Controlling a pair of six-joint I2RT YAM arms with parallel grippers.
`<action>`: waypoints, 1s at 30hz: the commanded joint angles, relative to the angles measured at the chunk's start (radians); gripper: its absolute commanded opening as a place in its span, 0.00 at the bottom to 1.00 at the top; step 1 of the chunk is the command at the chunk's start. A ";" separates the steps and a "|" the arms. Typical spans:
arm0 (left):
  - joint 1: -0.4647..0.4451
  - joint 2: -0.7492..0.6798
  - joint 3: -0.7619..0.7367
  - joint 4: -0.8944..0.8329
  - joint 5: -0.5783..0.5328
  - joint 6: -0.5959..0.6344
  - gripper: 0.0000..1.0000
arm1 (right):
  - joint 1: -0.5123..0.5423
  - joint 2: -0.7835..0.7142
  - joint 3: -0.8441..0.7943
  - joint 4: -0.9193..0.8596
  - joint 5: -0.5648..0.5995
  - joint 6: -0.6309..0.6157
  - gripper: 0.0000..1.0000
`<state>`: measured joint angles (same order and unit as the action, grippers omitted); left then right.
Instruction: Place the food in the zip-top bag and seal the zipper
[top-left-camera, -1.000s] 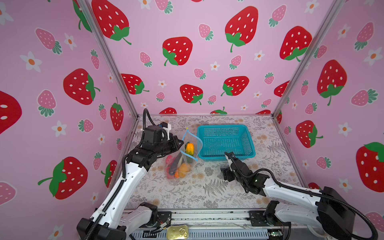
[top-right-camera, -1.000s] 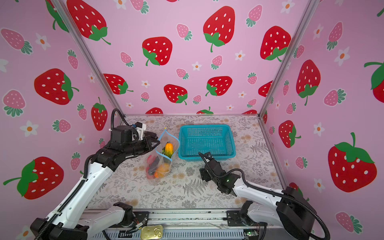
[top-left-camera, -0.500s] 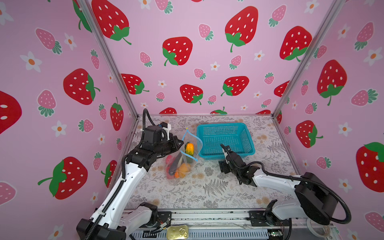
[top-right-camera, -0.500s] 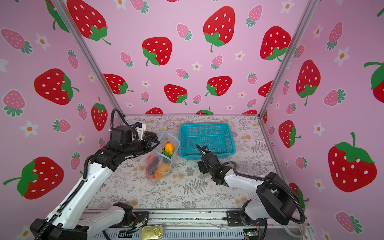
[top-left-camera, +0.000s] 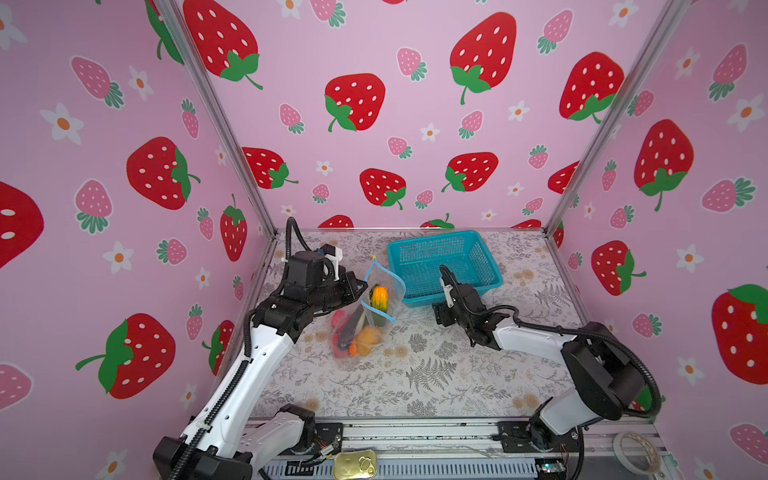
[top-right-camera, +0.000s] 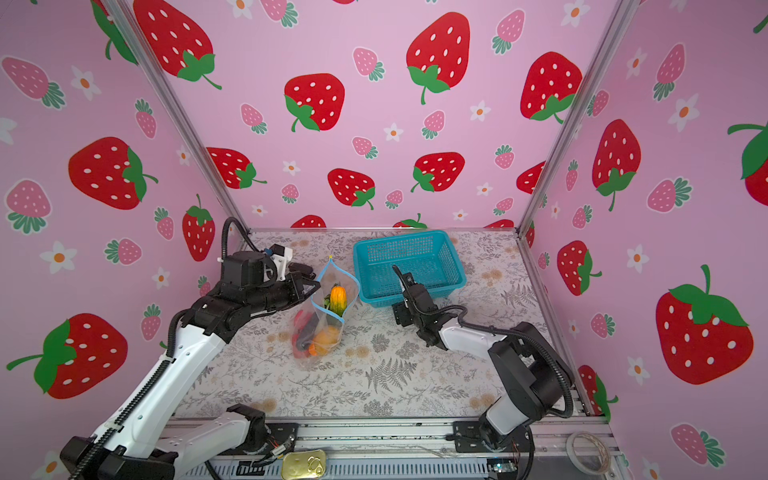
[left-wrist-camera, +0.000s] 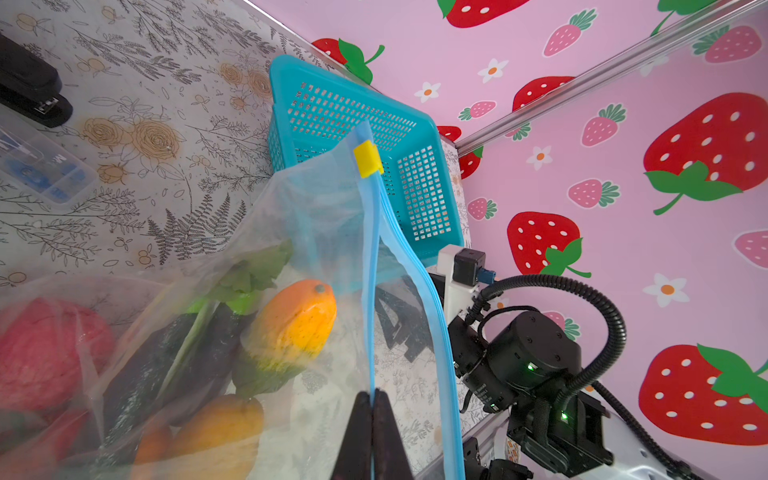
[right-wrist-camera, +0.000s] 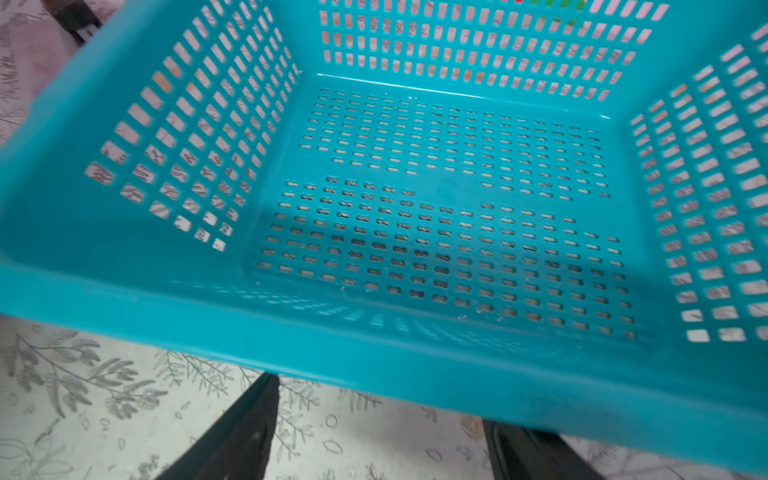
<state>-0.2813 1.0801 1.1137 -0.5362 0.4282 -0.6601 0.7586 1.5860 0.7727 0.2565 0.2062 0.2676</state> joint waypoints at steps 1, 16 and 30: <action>0.003 -0.001 0.022 -0.001 0.012 -0.010 0.00 | -0.002 0.050 0.053 0.052 -0.073 0.000 0.78; 0.002 0.026 0.031 0.009 0.012 -0.005 0.00 | -0.024 0.214 0.230 0.053 -0.094 -0.024 0.78; 0.003 0.021 0.055 -0.029 -0.009 0.012 0.00 | -0.024 0.031 0.292 -0.263 -0.263 0.217 0.75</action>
<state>-0.2813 1.1080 1.1187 -0.5442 0.4267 -0.6582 0.7303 1.7245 1.0203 0.1349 0.0326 0.3527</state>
